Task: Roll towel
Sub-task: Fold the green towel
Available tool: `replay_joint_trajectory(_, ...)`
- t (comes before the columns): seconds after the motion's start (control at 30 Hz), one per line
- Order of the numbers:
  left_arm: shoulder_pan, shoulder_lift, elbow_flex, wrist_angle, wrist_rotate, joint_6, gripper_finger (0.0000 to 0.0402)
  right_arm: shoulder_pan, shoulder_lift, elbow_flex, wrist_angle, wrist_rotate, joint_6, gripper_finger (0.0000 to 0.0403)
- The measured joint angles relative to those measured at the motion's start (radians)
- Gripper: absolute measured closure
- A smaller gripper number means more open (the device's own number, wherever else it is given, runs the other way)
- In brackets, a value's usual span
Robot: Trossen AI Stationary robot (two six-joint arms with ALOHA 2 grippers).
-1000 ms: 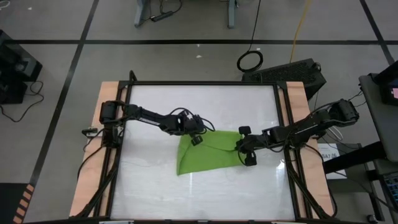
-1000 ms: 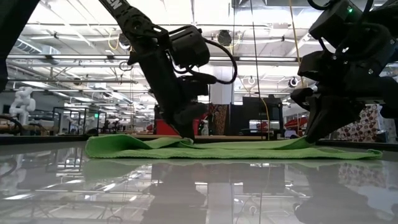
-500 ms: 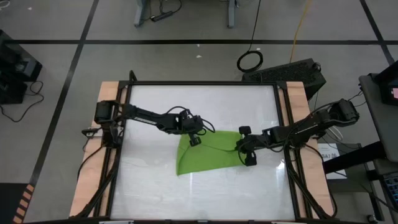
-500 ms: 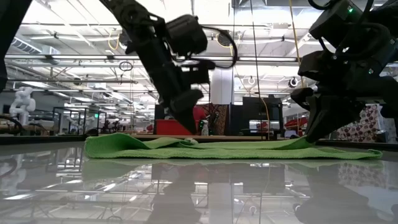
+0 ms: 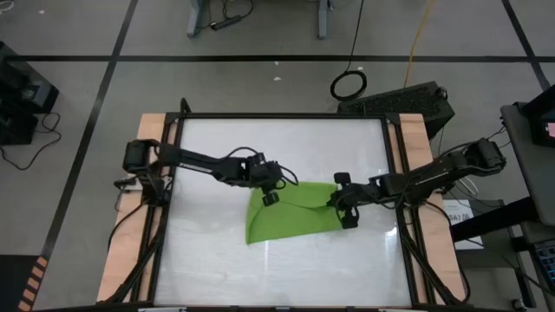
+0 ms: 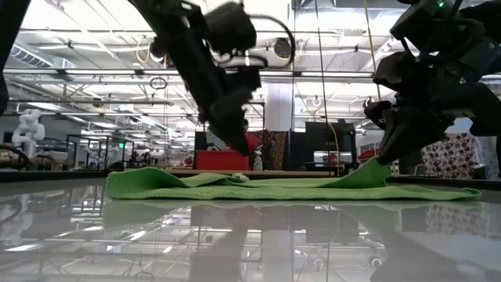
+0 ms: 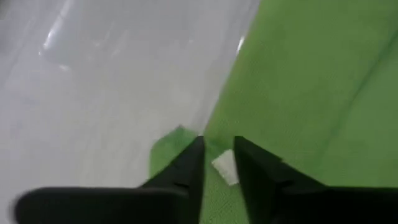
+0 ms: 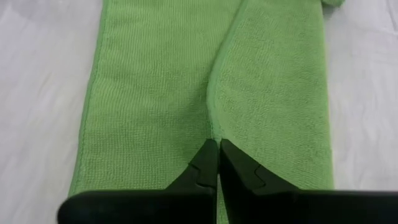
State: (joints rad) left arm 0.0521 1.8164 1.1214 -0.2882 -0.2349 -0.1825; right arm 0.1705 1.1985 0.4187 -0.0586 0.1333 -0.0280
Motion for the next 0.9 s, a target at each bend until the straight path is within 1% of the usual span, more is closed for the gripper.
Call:
replay_joint_trajectory(0.1,0.022,0.056,0.001,0.034,0.000,-0.059,0.0234,-0.001,0.000,0.000,-0.002,0.000,0.003,0.0403)
replay_joint_trajectory(0.17,0.040,0.085,0.000,0.056,-0.001,-0.092,0.0208,-0.001,0.000,0.000,0.000,0.000,0.006,0.0403)
replay_joint_trajectory(0.23,0.057,0.103,0.000,0.060,-0.001,-0.101,0.0197,-0.001,0.000,0.000,-0.003,0.000,0.010,0.0403)
replay_joint_trajectory(0.3,0.068,0.114,0.000,0.064,-0.001,-0.121,0.0199,-0.001,0.000,0.000,-0.004,-0.001,0.014,0.0403)
replay_joint_trajectory(0.37,0.077,0.124,0.001,0.068,0.011,-0.127,0.0216,-0.001,0.000,0.000,-0.004,-0.001,0.016,0.0403)
replay_joint_trajectory(0.43,0.079,0.125,0.001,0.069,0.023,-0.121,0.0250,-0.001,0.000,0.000,-0.006,-0.001,0.016,0.0403)
replay_joint_trajectory(0.5,0.078,0.126,0.001,0.076,0.038,-0.092,0.0302,-0.001,0.000,0.000,-0.005,-0.001,0.015,0.0403)
replay_joint_trajectory(0.57,0.078,0.123,0.001,0.084,0.066,-0.057,0.0363,-0.001,0.000,0.000,-0.005,-0.001,0.015,0.0403)
replay_joint_trajectory(0.6,0.077,0.119,0.001,0.084,0.075,-0.042,0.0381,-0.001,0.000,0.000,-0.005,-0.002,0.014,0.0403)
replay_joint_trajectory(0.63,0.075,0.116,0.001,0.088,0.076,-0.037,0.0388,-0.001,0.000,0.000,-0.006,-0.002,0.014,0.0403)
replay_joint_trajectory(0.77,0.072,0.088,0.003,0.085,0.079,-0.004,0.0390,-0.001,0.000,0.000,-0.012,-0.002,0.010,0.0403)
replay_joint_trajectory(0.9,0.070,0.031,0.004,0.069,0.096,0.023,0.0396,-0.001,0.000,0.000,-0.026,-0.003,0.009,0.0403)
